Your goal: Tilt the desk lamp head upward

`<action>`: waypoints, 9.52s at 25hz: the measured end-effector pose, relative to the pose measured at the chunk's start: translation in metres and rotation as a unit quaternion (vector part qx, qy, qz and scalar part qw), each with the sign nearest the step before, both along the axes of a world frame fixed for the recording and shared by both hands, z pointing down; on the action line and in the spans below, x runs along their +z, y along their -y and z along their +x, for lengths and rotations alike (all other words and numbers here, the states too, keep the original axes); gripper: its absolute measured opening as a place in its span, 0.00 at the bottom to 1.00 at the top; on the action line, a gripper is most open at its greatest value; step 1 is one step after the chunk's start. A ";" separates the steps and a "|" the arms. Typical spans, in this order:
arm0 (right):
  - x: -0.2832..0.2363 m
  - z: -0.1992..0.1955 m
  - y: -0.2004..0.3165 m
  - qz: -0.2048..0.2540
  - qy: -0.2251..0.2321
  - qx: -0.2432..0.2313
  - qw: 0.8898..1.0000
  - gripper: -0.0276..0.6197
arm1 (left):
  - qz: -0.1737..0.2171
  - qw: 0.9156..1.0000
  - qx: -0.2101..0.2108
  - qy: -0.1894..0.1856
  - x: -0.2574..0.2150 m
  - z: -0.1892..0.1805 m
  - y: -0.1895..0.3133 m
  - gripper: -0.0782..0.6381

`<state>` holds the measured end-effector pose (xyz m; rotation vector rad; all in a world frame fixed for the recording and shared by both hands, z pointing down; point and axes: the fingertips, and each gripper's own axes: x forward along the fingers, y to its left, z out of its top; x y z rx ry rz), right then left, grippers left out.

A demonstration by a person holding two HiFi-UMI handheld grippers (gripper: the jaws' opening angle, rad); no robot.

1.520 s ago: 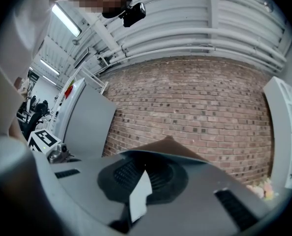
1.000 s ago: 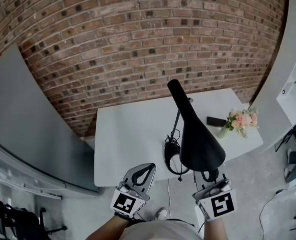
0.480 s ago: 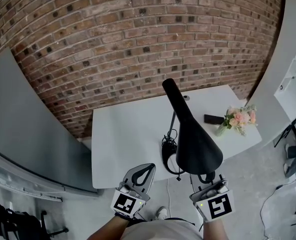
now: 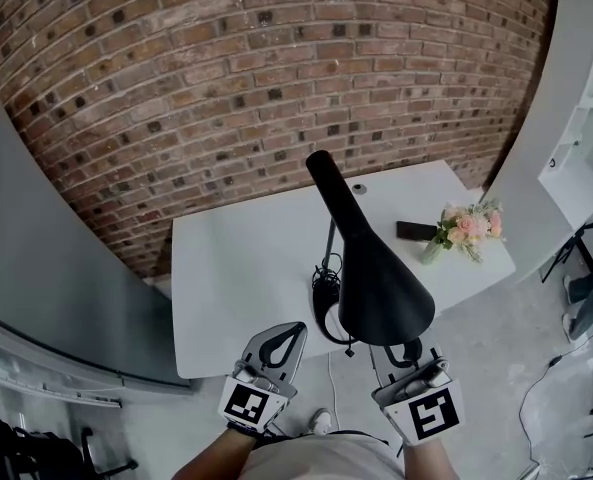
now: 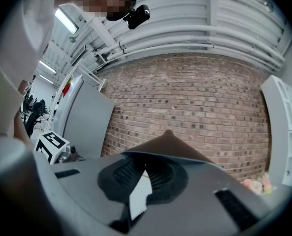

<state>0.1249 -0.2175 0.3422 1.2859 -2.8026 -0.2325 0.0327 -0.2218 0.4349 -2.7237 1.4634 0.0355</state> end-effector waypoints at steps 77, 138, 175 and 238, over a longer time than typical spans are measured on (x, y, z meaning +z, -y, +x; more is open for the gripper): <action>-0.006 0.014 -0.009 0.013 -0.025 0.148 0.989 0.06 | -0.002 0.998 0.057 0.015 -0.012 -0.043 -0.032 0.12; -0.003 0.013 -0.041 0.004 -0.025 0.165 0.986 0.06 | 0.003 0.998 0.066 0.007 -0.018 -0.047 -0.059 0.12; -0.003 0.010 -0.046 0.007 -0.027 0.128 0.991 0.06 | -0.001 0.998 0.056 -0.004 -0.014 -0.037 -0.060 0.12; 0.030 -0.048 -0.090 -0.038 -0.030 0.078 0.996 0.06 | -0.017 0.999 0.030 -0.011 -0.011 -0.075 -0.093 0.12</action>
